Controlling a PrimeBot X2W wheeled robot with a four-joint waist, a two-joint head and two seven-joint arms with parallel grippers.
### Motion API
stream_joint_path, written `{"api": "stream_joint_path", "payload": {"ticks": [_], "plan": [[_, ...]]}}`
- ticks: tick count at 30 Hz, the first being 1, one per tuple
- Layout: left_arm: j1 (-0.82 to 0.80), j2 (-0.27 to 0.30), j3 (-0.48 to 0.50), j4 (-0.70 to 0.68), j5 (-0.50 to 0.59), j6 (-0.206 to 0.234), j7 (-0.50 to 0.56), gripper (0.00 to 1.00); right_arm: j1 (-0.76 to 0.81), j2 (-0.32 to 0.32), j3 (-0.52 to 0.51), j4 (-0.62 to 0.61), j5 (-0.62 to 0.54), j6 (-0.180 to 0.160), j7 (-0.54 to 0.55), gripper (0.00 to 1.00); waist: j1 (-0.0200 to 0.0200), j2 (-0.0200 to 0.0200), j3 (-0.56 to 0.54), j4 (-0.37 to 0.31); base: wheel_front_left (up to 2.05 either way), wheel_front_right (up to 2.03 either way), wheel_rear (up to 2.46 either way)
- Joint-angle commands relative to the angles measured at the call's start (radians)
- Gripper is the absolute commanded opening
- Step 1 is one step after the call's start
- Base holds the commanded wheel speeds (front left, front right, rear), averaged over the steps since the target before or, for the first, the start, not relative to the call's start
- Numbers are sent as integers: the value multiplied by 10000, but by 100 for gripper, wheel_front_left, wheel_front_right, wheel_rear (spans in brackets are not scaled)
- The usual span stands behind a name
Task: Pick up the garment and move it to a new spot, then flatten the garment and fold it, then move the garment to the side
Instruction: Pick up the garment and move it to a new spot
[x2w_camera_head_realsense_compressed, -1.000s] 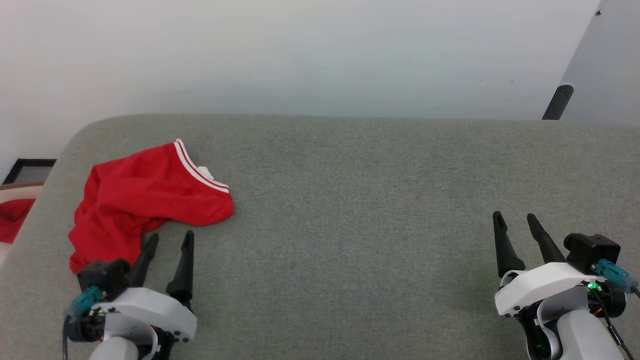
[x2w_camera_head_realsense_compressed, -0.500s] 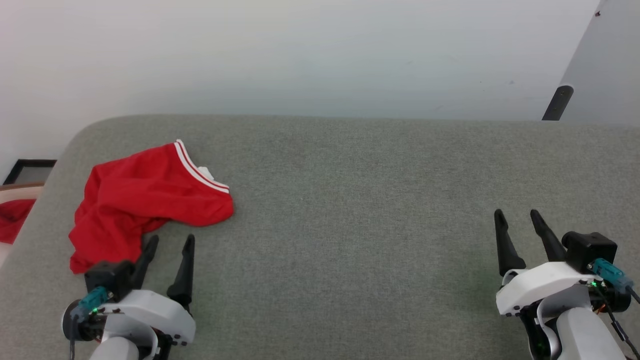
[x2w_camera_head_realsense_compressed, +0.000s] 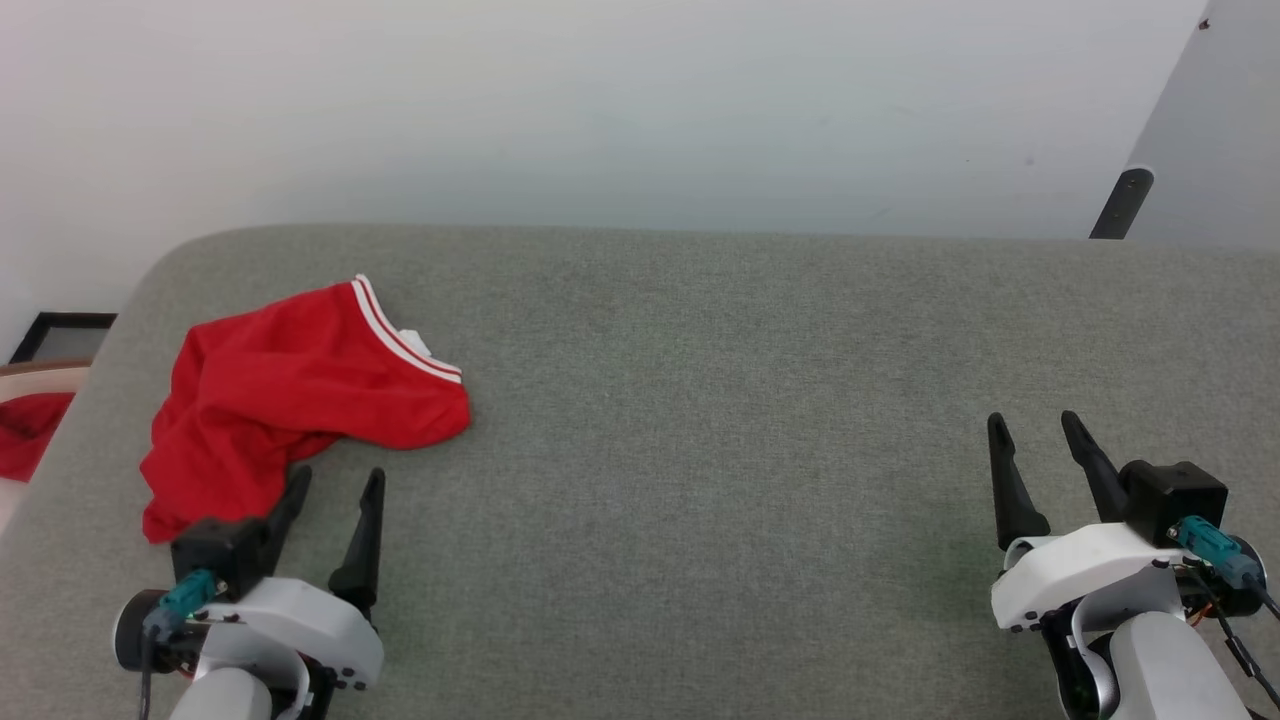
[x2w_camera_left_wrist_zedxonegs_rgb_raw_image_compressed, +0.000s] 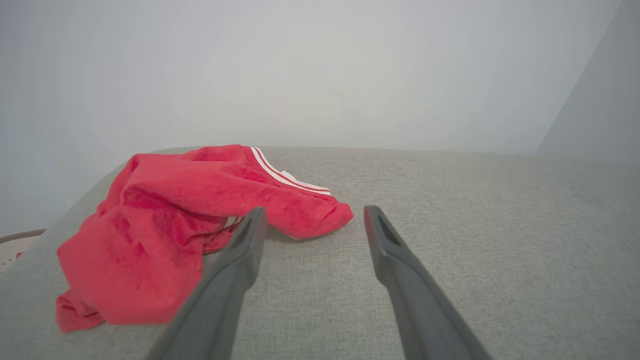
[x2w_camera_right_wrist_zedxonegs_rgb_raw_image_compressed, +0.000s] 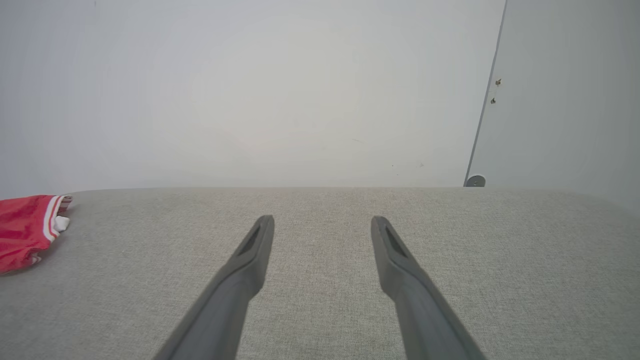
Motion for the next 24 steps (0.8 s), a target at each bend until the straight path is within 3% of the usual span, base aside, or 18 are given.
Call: {"api": "stream_joint_path", "payload": {"ticks": [1,13,24], "plan": [[-103,34,5,29,-4,-27,-25,100,38,38,-34,-6,-46,7,-61,100,0,0,9,-3,0,0,0],[-248,15,-133,135,-285,-25,-25,100,201,96,-149,-136,54,7,-63,100,0,0,94,319,0,0,0],[164,-346,508,190,-78,2,-26,100,183,141,461,-64,177,8,-67,100,0,0,-48,2052,0,0,0]]}}
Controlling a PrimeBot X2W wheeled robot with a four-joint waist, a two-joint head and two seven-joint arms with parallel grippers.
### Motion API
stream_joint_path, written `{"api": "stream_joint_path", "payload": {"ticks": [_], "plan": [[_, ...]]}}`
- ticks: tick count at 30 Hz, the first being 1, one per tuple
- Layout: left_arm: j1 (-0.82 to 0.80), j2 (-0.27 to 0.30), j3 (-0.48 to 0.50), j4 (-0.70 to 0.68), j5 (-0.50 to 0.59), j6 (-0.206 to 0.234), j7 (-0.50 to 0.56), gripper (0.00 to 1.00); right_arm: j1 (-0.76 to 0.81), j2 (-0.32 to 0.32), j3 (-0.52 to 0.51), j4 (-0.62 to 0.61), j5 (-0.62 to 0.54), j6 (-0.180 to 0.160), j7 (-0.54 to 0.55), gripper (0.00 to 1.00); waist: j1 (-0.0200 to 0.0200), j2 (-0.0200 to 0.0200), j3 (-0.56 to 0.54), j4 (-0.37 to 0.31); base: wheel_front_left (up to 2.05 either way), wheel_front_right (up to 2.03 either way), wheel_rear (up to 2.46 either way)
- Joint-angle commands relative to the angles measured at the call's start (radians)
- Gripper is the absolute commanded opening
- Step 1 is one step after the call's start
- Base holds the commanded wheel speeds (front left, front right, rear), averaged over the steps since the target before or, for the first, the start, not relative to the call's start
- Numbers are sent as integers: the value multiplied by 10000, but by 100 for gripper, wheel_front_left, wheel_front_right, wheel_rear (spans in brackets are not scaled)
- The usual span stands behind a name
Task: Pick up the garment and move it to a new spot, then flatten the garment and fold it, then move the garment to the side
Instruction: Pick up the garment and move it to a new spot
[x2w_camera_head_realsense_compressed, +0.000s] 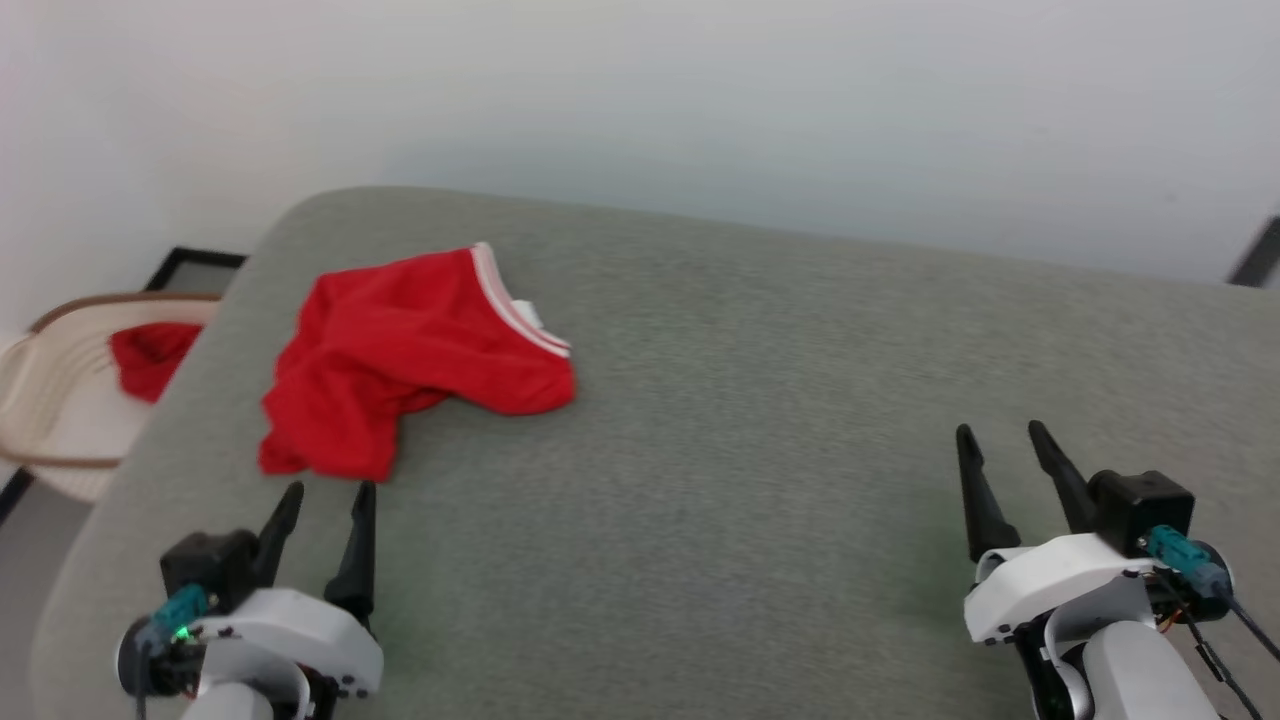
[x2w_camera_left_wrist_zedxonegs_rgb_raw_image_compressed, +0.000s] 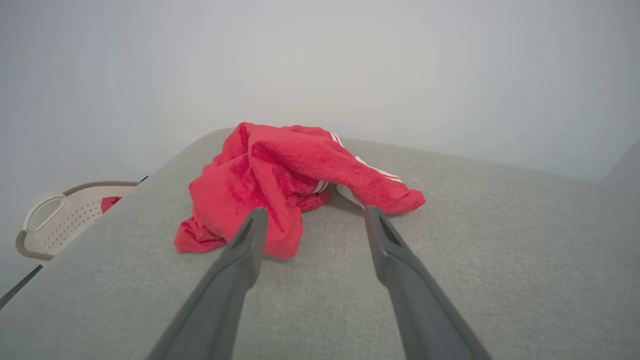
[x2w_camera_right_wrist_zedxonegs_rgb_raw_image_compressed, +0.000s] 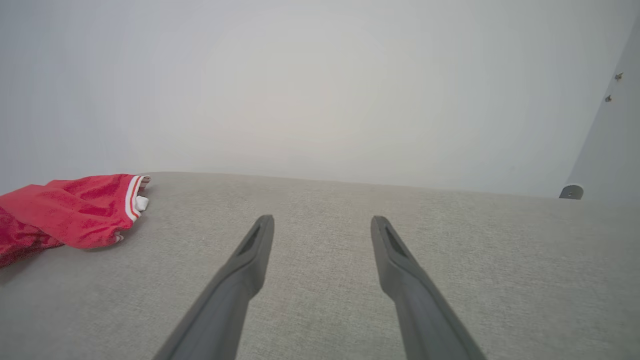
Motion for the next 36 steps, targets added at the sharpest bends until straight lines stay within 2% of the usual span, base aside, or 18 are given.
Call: {"api": "stream_joint_path", "payload": {"ticks": [1,16,27,32,36], "plan": [[144,-40,67,-40,58,25,0,100,58,9,69,12,54,8,-54,100,0,-1,-117,779,0,0,0],[1150,-791,1178,-573,796,333,2,100,25,67,1834,72,785,8,-56,100,0,-1,-249,3470,0,0,0],[1797,-1255,2256,-1646,1028,400,0,100,-896,77,3616,420,1629,8,-55,100,0,-1,157,3760,0,0,0],[1927,-1468,2482,-1878,1133,300,1,100,-1075,79,3886,506,1765,8,-55,100,0,-1,223,3758,0,0,0],[1740,-1455,2285,-1709,1144,143,1,100,-899,76,3560,370,1756,8,-55,100,0,-1,145,3656,0,0,0]]}}
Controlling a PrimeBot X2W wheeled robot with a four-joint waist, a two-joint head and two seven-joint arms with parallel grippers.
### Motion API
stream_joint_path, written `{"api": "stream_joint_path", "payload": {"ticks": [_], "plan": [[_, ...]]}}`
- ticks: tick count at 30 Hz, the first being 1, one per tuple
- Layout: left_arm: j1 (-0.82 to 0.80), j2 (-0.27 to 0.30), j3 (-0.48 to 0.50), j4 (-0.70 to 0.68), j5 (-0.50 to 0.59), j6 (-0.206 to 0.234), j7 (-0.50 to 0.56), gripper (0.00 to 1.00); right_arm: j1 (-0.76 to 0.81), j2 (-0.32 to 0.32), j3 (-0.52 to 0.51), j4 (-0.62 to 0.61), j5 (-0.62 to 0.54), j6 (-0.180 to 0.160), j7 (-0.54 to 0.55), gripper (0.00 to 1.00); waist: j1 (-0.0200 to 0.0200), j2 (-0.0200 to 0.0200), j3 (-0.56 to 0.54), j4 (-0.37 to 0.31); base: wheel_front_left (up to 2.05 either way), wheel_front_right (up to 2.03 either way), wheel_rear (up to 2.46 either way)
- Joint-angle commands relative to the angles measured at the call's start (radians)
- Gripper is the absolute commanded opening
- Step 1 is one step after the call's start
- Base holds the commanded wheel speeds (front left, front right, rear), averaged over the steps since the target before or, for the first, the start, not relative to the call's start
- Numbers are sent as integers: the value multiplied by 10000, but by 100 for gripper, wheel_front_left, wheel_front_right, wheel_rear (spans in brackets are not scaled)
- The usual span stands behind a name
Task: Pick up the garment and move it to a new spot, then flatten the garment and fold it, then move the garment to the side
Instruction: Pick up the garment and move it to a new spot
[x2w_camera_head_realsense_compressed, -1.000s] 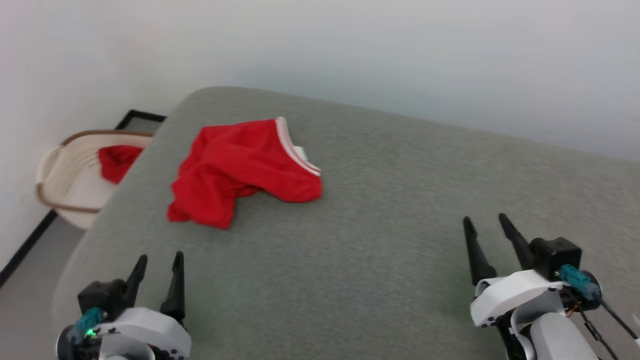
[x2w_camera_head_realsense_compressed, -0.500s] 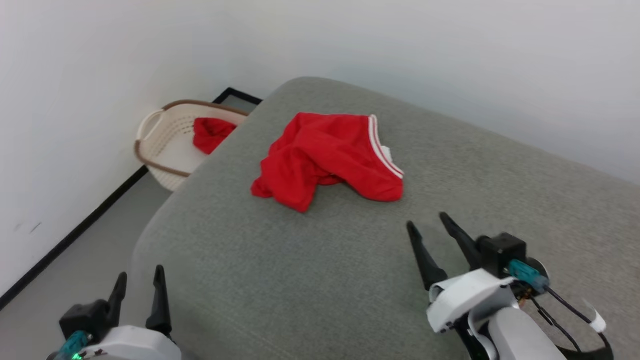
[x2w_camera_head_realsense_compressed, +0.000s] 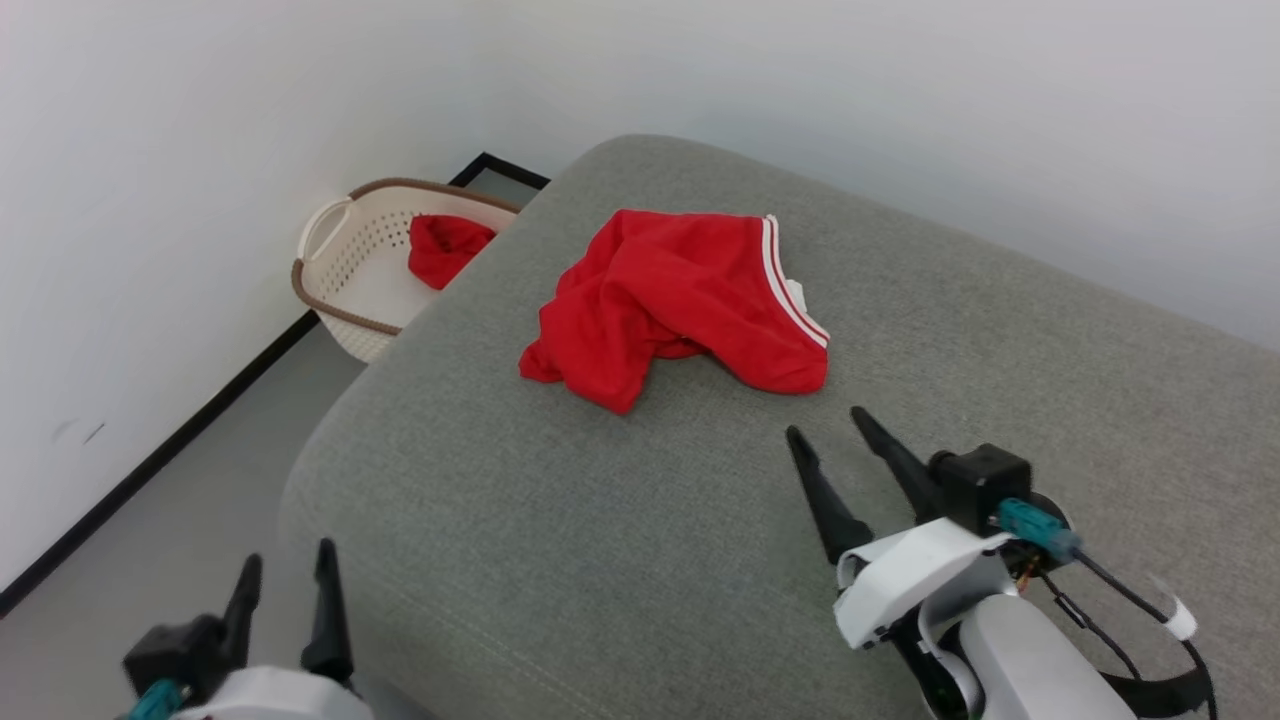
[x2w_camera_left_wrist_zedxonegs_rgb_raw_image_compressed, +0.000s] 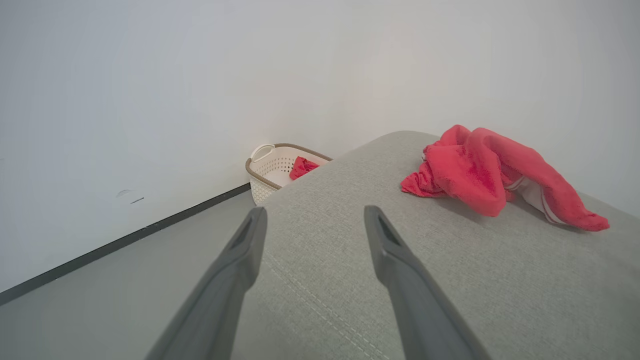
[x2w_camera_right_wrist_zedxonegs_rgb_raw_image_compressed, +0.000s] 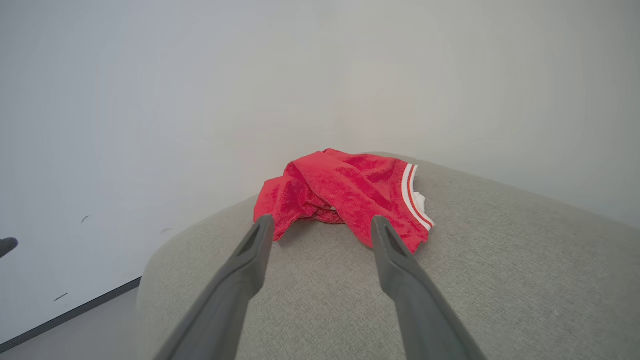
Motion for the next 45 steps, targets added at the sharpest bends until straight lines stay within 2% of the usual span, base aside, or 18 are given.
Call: {"api": "stream_joint_path", "payload": {"ticks": [1,4,8,11,21,24,31,34,38,39,45], "plan": [[-212,99,-122,70,112,-63,1,100,187,-4,-165,-94,-64,8,-55,100,0,-1,-68,-79,0,0,0],[-653,455,-610,483,217,-141,1,100,604,-6,-573,-446,-158,8,-55,100,0,-1,-180,-272,0,0,0],[-1673,1108,-1078,931,70,-181,2,100,836,-2,-632,-1003,-409,8,-55,100,0,-1,77,-1279,0,0,0],[-2627,1685,-1819,1301,-330,-193,17,100,908,-23,-750,-1290,-712,4,-55,100,0,-1,383,-2100,0,0,0],[-5987,3953,-3729,2810,-3373,-178,749,100,530,-8,-930,-2205,-1136,4,-55,100,0,-1,1809,-4724,0,0,0],[-6681,4927,-4534,3385,-3941,-169,1373,100,466,-1,-916,-2498,-1090,4,-54,100,0,-1,2240,-5400,0,0,0],[-7744,6575,-5745,4170,-6190,-170,3097,100,232,13,-695,-3118,-1036,4,-54,100,0,-1,3244,-6770,0,0,0],[-7891,7104,-6075,4329,-7180,-172,3952,100,99,8,-653,-3369,-1039,4,-55,100,0,-1,3622,-7224,0,0,0],[-7934,7549,-6435,4674,-8473,-172,5679,100,76,20,-653,-3696,-1019,4,-55,100,0,-1,4065,-7580,0,0,0],[-7934,7549,-6435,4674,-8473,-172,5679,100,76,20,-653,-3696,-1019,4,-55,100,0,-1,4065,-7580,0,0,0],[-7898,7708,-6969,5021,-9744,-173,7766,100,138,16,-574,-4091,-1002,4,-54,100,0,-1,4509,-7802,0,0,0]]}}
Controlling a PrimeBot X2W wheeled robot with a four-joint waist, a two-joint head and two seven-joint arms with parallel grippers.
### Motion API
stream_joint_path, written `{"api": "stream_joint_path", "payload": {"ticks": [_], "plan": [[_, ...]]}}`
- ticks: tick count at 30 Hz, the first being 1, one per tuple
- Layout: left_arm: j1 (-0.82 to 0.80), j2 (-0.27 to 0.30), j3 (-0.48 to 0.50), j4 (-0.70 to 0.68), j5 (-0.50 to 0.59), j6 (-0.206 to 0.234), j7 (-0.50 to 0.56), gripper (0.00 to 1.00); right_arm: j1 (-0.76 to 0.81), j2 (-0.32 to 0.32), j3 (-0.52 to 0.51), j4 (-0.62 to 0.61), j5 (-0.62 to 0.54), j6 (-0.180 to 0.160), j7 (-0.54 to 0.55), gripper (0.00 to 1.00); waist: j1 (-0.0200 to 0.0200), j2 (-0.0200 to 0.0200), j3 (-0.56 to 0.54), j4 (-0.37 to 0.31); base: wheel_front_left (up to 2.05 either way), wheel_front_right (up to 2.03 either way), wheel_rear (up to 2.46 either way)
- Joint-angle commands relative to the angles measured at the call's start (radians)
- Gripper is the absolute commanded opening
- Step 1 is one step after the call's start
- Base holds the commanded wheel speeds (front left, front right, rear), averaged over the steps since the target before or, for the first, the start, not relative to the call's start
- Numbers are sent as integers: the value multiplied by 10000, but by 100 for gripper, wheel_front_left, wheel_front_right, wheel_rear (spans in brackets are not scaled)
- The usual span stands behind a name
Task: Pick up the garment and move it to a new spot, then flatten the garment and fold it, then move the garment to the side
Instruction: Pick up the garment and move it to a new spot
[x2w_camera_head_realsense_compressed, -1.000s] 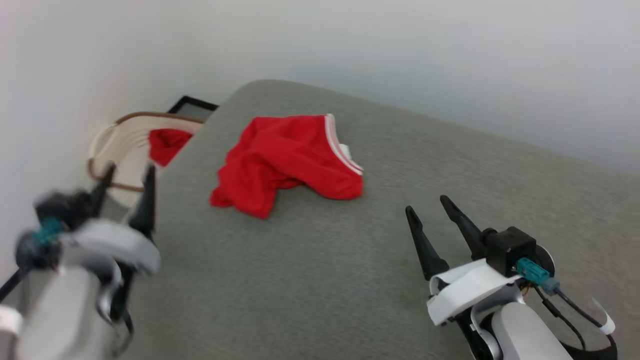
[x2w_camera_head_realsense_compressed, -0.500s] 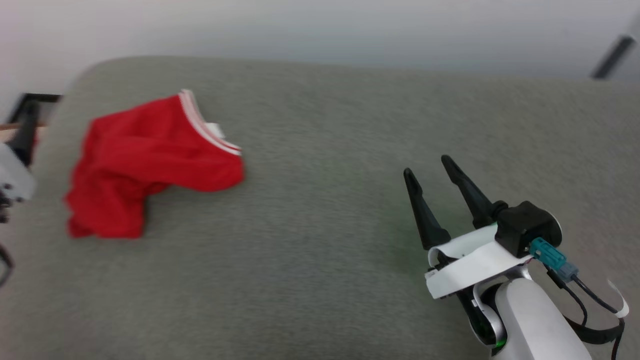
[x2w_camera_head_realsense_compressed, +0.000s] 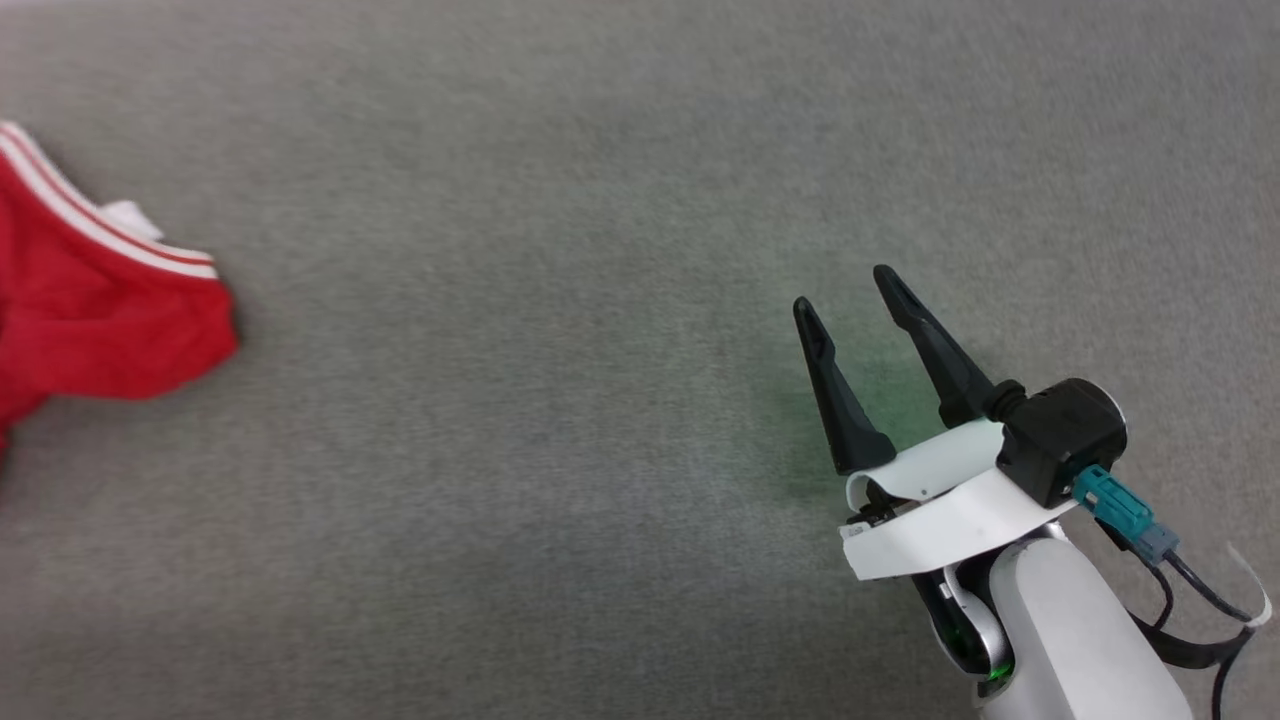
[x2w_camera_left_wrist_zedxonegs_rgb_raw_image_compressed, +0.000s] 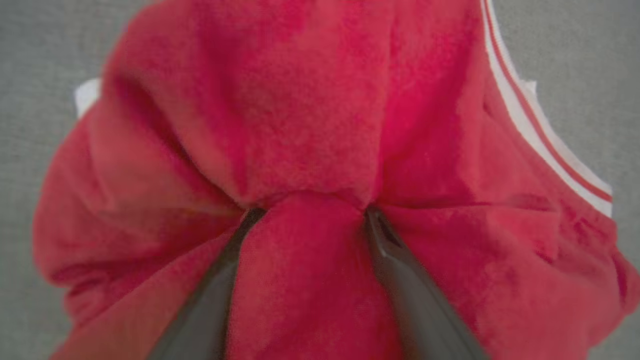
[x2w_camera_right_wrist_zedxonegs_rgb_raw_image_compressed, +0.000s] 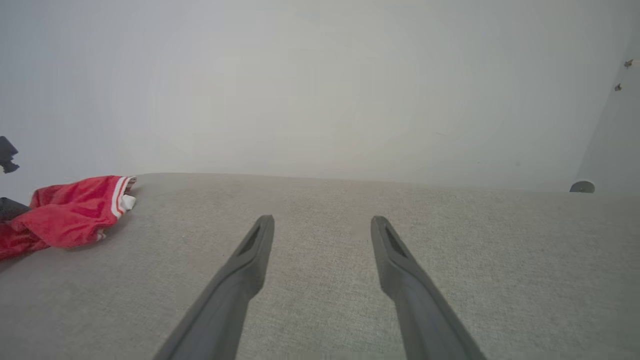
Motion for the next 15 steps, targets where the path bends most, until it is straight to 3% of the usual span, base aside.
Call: {"api": "stream_joint_path", "payload": {"ticks": [1,9,10,12,15], "plan": [[8,-105,-97,82,-105,12,201,100,-89,39,16,-59,34,1,-52,100,0,0,927,-846,0,0,0],[214,-929,-1001,355,-548,16,1359,100,-230,38,77,-275,-208,1,-54,100,0,0,1111,-769,0,0,0],[288,-982,-1136,224,-528,16,1347,49,-267,39,129,-271,-248,1,-54,100,0,0,1093,-761,0,0,0],[399,-1026,-1260,-12,-666,4,1137,0,-287,35,161,-258,-299,1,-54,100,0,0,1020,-708,0,0,0],[395,-938,-1218,-216,-865,1,627,0,-222,32,96,-199,-322,1,-54,100,0,0,842,-560,0,0,0]]}}
